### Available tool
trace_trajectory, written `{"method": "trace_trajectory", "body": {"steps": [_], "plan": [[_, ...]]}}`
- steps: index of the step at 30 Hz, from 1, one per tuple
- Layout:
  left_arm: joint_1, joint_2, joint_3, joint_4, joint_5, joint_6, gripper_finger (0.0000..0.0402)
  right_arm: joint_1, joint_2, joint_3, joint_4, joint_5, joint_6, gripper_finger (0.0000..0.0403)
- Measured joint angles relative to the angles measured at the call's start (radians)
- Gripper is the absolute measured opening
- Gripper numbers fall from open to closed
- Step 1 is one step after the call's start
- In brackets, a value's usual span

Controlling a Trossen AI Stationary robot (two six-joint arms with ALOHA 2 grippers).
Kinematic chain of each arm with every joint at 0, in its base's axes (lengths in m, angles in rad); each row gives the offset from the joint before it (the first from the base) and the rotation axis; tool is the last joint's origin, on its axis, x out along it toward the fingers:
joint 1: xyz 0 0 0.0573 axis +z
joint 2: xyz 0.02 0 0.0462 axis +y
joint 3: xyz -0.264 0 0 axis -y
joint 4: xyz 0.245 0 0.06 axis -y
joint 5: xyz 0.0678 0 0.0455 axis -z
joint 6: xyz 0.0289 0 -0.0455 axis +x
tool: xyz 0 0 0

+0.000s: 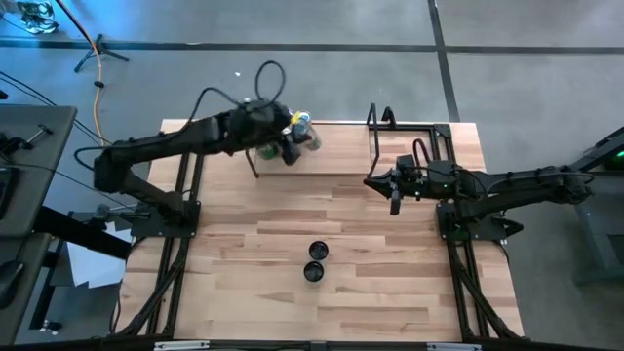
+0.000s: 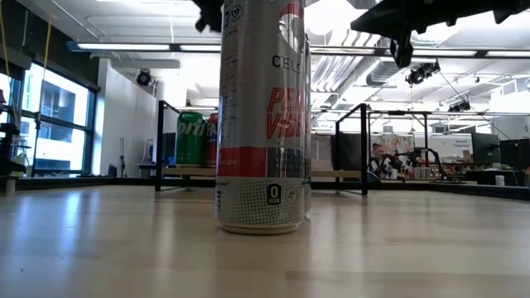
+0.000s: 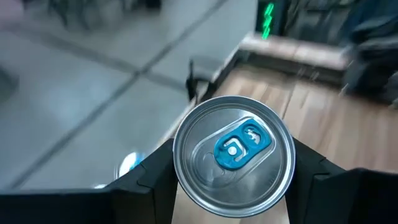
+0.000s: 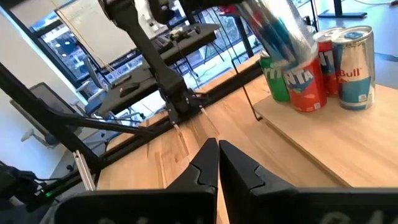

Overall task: Place canned beverage on shelf
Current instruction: Put the blue soda can on the shelf aligned with the blue soda can

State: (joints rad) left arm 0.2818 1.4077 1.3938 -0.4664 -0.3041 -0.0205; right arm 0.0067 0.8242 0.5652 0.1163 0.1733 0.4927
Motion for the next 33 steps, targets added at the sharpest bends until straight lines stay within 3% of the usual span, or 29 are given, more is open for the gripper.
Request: {"method": "trace_trajectory", "body": {"steps": [6,15,33], "plan": [[0.044,0.145,0.070,-0.167,0.005,-0.081,0.0170,0.000,0.022,0.000,0.058,0.000,0.005,0.0000],[0.086,0.269,0.072,-0.159,0.003,-0.135,0.0171,0.000,0.022,0.000,0.084,0.000,0.005,0.0000],[0.093,0.321,0.072,-0.113,-0.044,-0.178,0.0171,0.000,0.022,0.000,0.084,0.000,0.000,0.0000]]}}
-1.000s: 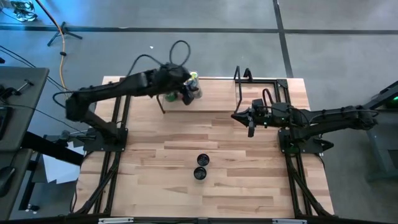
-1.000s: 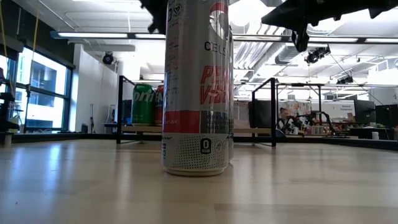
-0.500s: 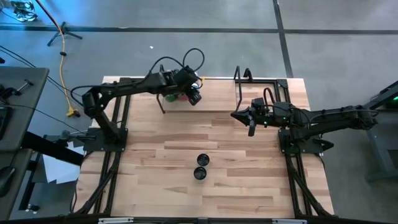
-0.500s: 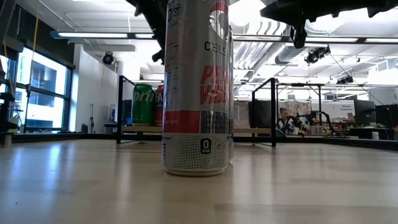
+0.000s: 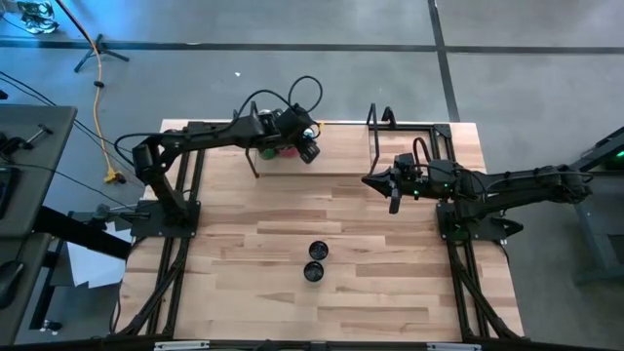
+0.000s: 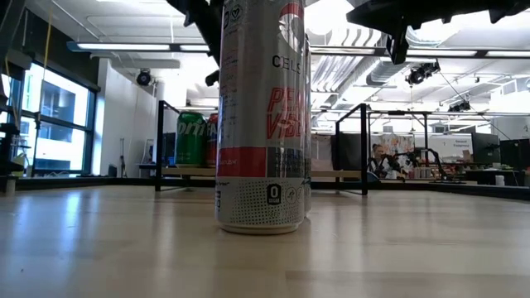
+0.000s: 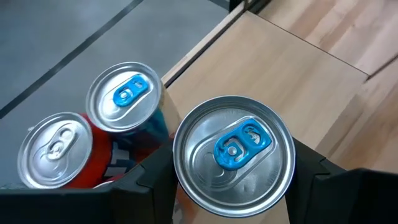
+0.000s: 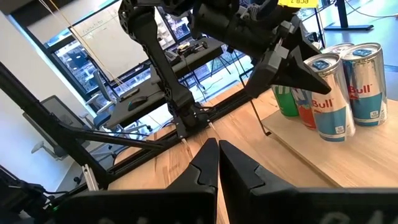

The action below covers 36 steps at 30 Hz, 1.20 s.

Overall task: Place canned beverage on shelf
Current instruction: Put the blue soda can on the shelf aligned with the blue soda can

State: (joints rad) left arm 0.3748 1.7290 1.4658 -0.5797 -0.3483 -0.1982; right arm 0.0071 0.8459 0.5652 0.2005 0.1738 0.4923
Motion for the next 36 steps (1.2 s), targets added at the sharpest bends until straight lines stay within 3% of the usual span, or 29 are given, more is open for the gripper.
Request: {"method": "trace_trajectory", "body": {"steps": [10,36], "plan": [[0.000,0.019,-0.029,0.018,-0.004,-0.082,0.0198,0.000,0.000,0.000,0.000,0.000,0.000,0.0000],[0.000,0.026,-0.031,-0.001,-0.006,-0.062,0.0201,0.000,0.000,0.000,0.000,0.000,-0.002,0.0000]]}}
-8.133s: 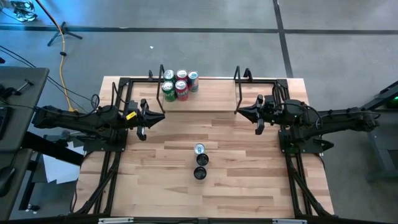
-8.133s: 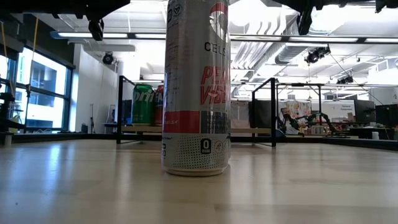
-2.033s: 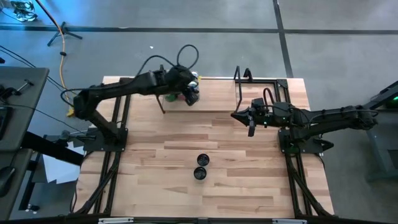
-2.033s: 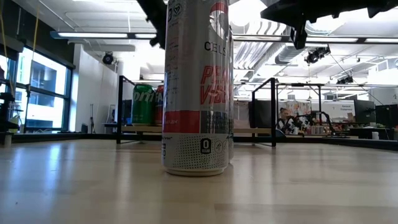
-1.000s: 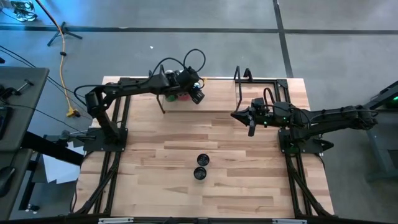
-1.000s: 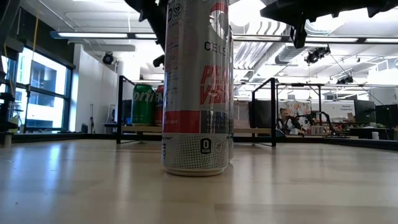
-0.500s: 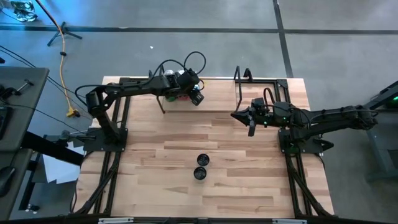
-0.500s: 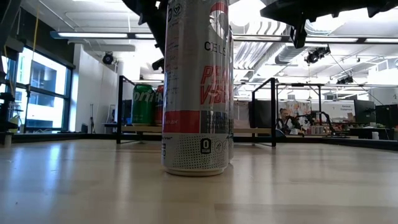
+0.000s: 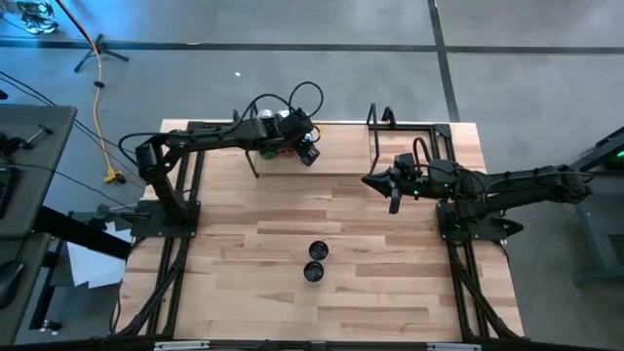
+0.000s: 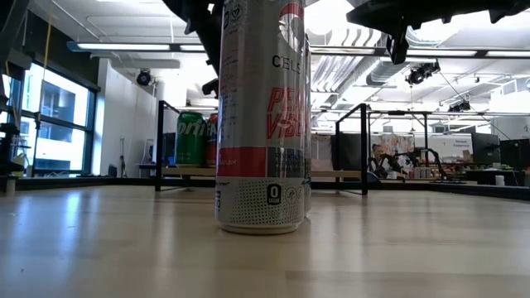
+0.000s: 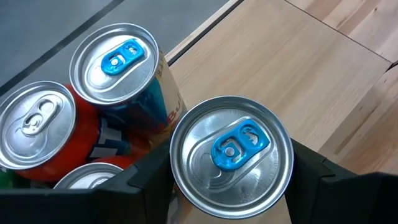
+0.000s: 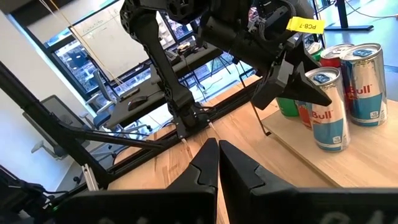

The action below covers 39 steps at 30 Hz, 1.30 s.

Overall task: Place canned beverage on shelf
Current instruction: Put the blue soda can on the shelf aligned with the blue soda can

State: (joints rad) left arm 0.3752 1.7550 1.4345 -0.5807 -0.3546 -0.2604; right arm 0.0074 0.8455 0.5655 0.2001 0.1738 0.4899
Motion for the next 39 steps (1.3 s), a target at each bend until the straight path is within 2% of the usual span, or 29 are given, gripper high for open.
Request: {"method": "trace_trajectory", "body": {"steps": [19,39], "plan": [[0.004,0.000,0.000,-0.009,0.029,0.009,0.0205,0.000,0.000,0.000,0.000,0.000,0.003,0.0000],[0.004,-0.003,0.000,-0.009,0.030,0.080,0.0337,0.000,0.000,0.000,0.000,0.000,0.003,0.0000]]}}
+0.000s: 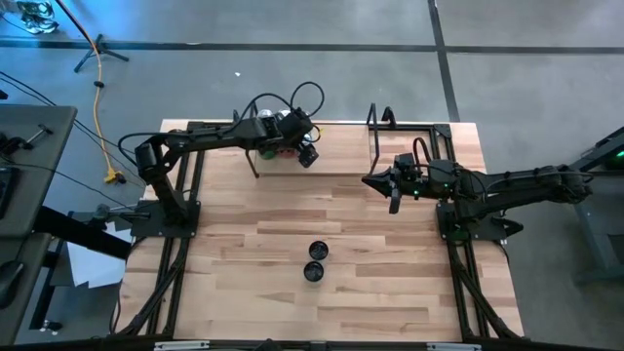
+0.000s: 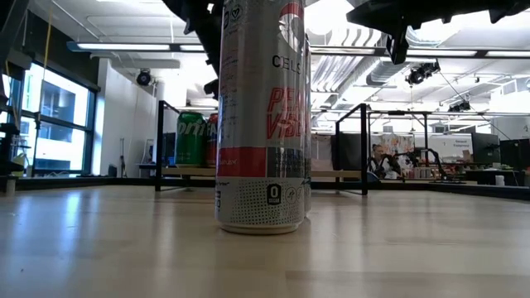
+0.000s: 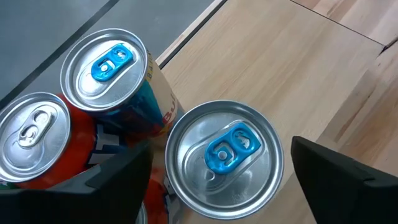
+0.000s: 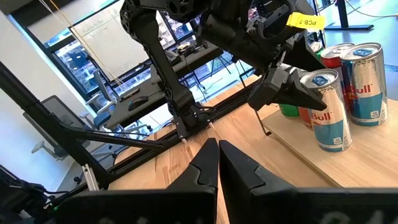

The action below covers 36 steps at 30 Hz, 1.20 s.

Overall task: Place canned beverage on shelf
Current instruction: Put the blue soda can on the shelf aligned with the blue soda can

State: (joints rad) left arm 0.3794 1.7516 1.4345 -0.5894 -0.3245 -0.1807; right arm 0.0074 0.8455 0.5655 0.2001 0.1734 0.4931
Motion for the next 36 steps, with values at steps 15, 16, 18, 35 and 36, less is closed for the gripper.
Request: {"method": "trace_trajectory", "body": {"steps": [15,16,18,35,36], "plan": [[-0.009,-0.041,0.000,-0.014,0.022,-0.003,0.0357,0.000,0.000,0.000,0.000,0.000,-0.003,0.0000],[-0.010,-0.052,0.000,-0.015,0.023,-0.007,0.0357,0.000,0.000,0.000,0.000,0.000,-0.003,0.0000],[-0.015,-0.080,0.004,-0.014,0.026,-0.020,0.0358,0.000,0.000,0.000,-0.001,0.000,-0.004,0.0000],[-0.164,-0.530,-0.275,0.328,0.078,-0.127,0.0358,0.012,0.018,0.001,0.109,-0.056,0.018,0.0000],[-0.174,-0.566,-0.333,0.383,0.076,-0.147,0.0358,0.021,0.030,0.004,0.141,-0.086,-0.009,0.0000]]}}
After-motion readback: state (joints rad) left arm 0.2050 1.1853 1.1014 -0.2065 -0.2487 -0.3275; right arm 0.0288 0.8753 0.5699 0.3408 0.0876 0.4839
